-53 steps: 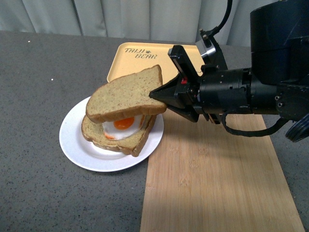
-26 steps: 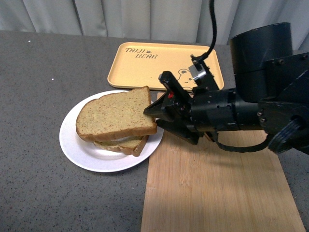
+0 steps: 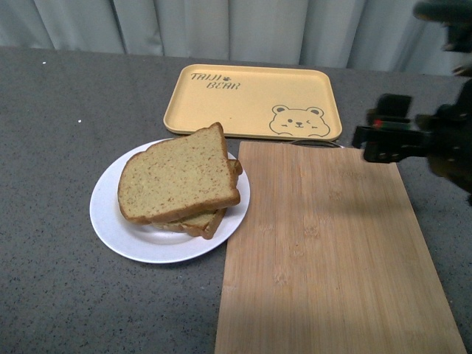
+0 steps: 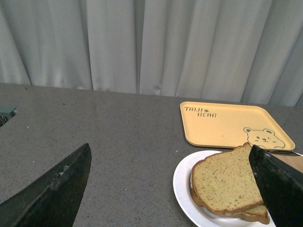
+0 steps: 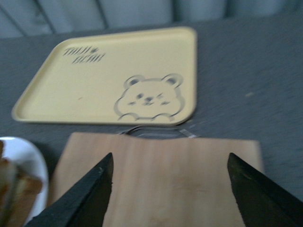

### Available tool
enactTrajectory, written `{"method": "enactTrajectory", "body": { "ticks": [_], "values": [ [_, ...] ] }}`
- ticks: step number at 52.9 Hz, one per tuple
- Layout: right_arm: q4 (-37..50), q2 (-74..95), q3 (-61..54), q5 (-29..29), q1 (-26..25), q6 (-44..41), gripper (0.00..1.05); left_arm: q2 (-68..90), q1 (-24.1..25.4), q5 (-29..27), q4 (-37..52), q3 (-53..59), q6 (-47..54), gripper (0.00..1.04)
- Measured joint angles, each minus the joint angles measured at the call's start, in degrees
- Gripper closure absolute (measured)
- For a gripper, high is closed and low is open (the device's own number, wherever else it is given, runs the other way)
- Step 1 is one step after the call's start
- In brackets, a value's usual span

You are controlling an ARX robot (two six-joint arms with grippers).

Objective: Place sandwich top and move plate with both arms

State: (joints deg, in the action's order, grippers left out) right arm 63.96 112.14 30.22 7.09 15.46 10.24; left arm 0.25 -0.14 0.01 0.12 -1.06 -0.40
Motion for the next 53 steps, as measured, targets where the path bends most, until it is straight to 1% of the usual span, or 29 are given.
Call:
{"method": "enactTrajectory", "body": {
  "ticks": [1, 3, 5, 7, 8, 10, 11, 13, 14, 16, 17, 19, 27, 42, 44, 45, 47, 51, 53],
  "values": [
    [2.3, -0.6, -1.2, 1.3, -0.4, -0.7, 0.44, 0.0, 0.0, 0.0, 0.0, 0.0, 0.0, 0.07],
    [4.4, -1.5, -2.4, 2.5, -0.7, -2.6, 0.48, 0.0, 0.0, 0.0, 0.0, 0.0, 0.0, 0.07],
    [8.7, -3.8, -4.8, 4.3, -1.6, -4.8, 0.57, 0.0, 0.0, 0.0, 0.0, 0.0, 0.0, 0.07],
    [12.0, -6.3, -7.0, 4.7, -2.4, -6.2, 0.65, 0.0, 0.0, 0.0, 0.0, 0.0, 0.0, 0.07],
    [12.6, -6.8, -7.5, 4.6, -2.6, -6.4, 0.66, 0.0, 0.0, 0.0, 0.0, 0.0, 0.0, 0.07],
    [14.6, -8.7, -9.2, 4.5, -3.3, -7.1, 0.73, 0.0, 0.0, 0.0, 0.0, 0.0, 0.0, 0.07],
    [15.4, -9.8, -10.2, 4.4, -3.7, -7.5, 0.79, 0.0, 0.0, 0.0, 0.0, 0.0, 0.0, 0.07],
    [15.8, -11.2, -11.5, 4.3, -4.1, -7.7, 0.86, 0.0, 0.0, 0.0, 0.0, 0.0, 0.0, 0.07],
    [15.8, -11.7, -12.0, 4.2, -4.3, -7.8, 0.88, 0.0, 0.0, 0.0, 0.0, 0.0, 0.0, 0.07],
    [15.5, -14.4, -14.5, 2.5, -5.4, -8.8, 0.95, 0.0, 0.0, 0.0, 0.0, 0.0, 0.0, 0.07],
    [15.3, -15.3, -15.2, 2.2, -5.6, -8.9, 0.97, 0.0, 0.0, 0.0, 0.0, 0.0, 0.0, 0.07],
    [14.5, -18.9, -18.0, 1.5, -6.3, -9.3, 1.04, 0.0, 0.0, -0.1, 0.0, 0.0, 0.0, 0.07],
    [10.6, -29.2, -23.0, -0.1, -8.4, -9.9, 1.04, -0.1, 0.0, 0.0, -0.1, 0.0, 0.0, 0.07],
    [0.5, -43.6, -27.5, -2.7, -10.9, -10.0, 1.04, -0.1, 0.0, 0.0, -0.1, 0.0, 0.0, 0.07],
    [-1.3, -46.0, -28.0, -5.3, -12.3, -10.1, 1.04, -0.1, 0.0, 0.0, -0.1, 0.0, 0.0, 0.07],
    [-1.8, -46.6, -28.1, -5.7, -12.8, -10.1, 1.04, -0.1, 0.0, 0.0, -0.1, 0.0, 0.0, 0.07],
    [-4.5, -49.2, -28.3, -6.8, -14.0, -10.1, 1.04, -0.1, 0.0, 0.0, -0.1, 0.0, 0.0, 0.07],
    [-11.8, -55.6, -28.2, -6.7, -15.1, -10.1, 1.04, -0.1, 0.0, 0.0, -0.1, 0.0, 0.0, 0.07],
    [-13.8, -58.1, -28.2, -6.8, -15.3, -10.1, 1.04, -0.1, 0.0, 0.0, -0.1, 0.0, 0.0, 0.07]
  ]
}}
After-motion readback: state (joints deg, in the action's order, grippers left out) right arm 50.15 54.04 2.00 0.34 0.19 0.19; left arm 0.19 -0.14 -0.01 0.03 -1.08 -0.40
